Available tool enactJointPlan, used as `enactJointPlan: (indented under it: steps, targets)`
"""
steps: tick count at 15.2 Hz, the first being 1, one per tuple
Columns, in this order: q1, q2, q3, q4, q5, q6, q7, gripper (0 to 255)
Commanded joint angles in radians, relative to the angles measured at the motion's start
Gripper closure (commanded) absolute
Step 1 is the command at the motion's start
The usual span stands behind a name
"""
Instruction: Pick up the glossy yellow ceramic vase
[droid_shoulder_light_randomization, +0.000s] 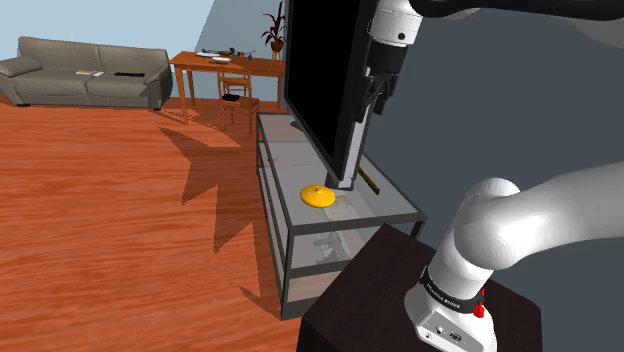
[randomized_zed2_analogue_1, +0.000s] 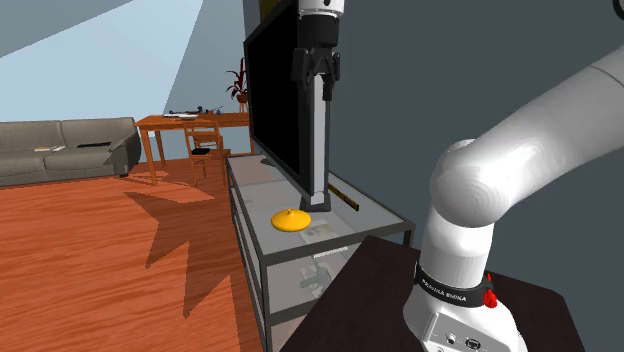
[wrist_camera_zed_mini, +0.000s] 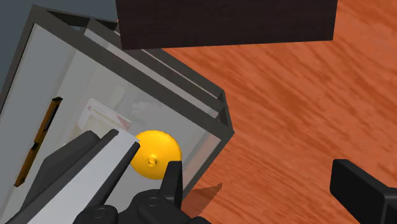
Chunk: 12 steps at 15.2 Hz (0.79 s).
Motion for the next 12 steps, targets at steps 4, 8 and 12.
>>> enactJointPlan:
  steps: [4,8,12]
  targets:
    - [-0.008,0.070,-0.034,-0.027,-0.019,0.079,-0.037,0]
    - [-0.019,0.180,-0.078,-0.045,-0.039,0.183,-0.085,0]
    - [-0.027,0.306,-0.119,-0.042,-0.053,0.284,-0.134,0]
